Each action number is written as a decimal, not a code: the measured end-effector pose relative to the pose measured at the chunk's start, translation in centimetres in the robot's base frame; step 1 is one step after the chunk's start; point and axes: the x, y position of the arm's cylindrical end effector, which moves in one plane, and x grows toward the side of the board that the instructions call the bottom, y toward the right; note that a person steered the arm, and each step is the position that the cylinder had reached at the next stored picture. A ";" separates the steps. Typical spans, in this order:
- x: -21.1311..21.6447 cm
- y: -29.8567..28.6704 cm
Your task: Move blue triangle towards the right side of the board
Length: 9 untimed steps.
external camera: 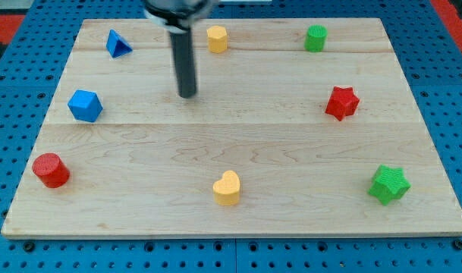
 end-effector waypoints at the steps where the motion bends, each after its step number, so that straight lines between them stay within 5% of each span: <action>1: -2.7 -7.2; 4: -10.8 -16.7; 5: -11.1 -7.6; 6: -10.6 -4.5; 9: -9.0 -1.8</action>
